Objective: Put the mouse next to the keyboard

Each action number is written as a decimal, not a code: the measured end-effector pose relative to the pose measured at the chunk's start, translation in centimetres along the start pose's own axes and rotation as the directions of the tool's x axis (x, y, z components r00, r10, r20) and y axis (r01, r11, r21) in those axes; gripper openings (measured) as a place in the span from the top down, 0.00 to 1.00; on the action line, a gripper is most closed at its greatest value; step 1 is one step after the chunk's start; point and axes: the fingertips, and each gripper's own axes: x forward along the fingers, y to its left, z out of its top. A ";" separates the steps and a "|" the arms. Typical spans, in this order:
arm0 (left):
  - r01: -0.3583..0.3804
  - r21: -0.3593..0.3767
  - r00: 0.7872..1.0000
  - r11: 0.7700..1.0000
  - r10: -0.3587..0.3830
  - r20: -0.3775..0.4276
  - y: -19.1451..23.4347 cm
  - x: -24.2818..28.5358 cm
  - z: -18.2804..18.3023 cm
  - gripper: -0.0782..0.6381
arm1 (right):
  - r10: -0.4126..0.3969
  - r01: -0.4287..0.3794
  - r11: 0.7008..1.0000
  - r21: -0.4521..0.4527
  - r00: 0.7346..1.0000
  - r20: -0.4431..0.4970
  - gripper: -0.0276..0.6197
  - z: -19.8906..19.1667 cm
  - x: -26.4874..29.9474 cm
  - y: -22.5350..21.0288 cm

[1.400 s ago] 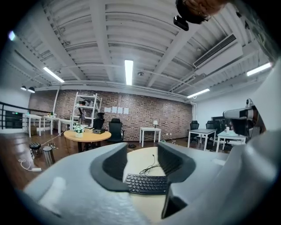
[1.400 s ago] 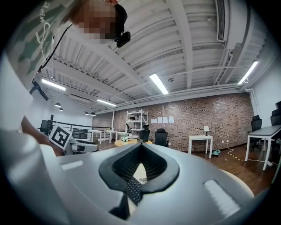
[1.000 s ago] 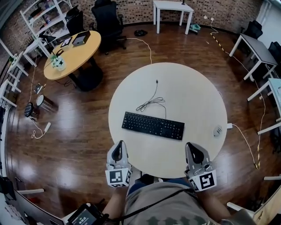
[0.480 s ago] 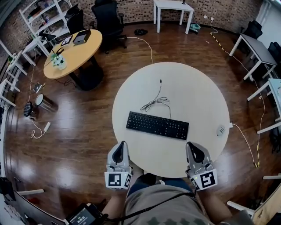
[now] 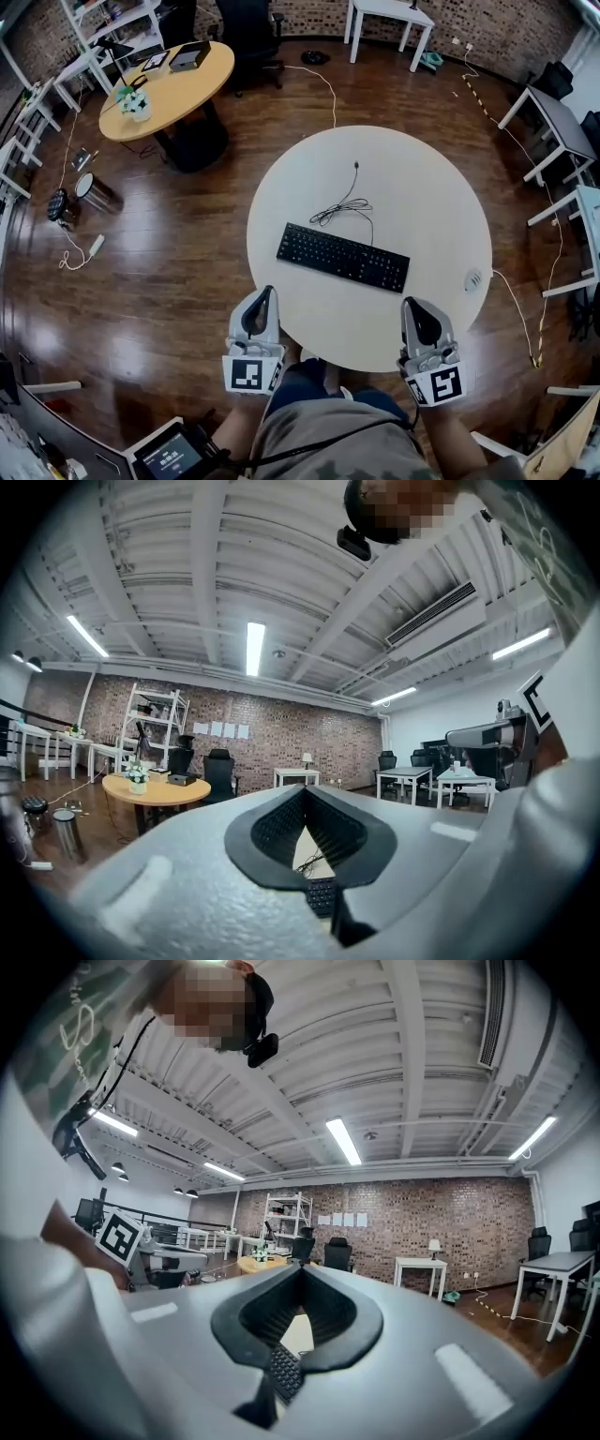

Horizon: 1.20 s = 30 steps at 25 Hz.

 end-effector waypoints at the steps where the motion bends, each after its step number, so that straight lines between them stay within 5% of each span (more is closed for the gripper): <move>1: 0.002 -0.004 1.000 1.000 -0.002 0.002 -0.3 -0.2 0.2 0.89 | 0.003 -0.003 1.000 -0.003 1.000 0.002 0.95 0.1 -0.4 -0.1; 14: -0.028 -0.009 1.000 1.000 0.028 -0.006 -7.2 -3.4 0.1 0.89 | -0.038 0.038 0.998 0.042 0.999 0.005 0.95 -1.3 -8.5 -2.3; 30: -0.083 0.040 0.996 0.996 0.082 0.043 -16.9 -14.5 0.1 0.89 | 0.041 -0.042 0.999 0.009 0.995 0.088 0.95 -1.6 -20.6 -0.6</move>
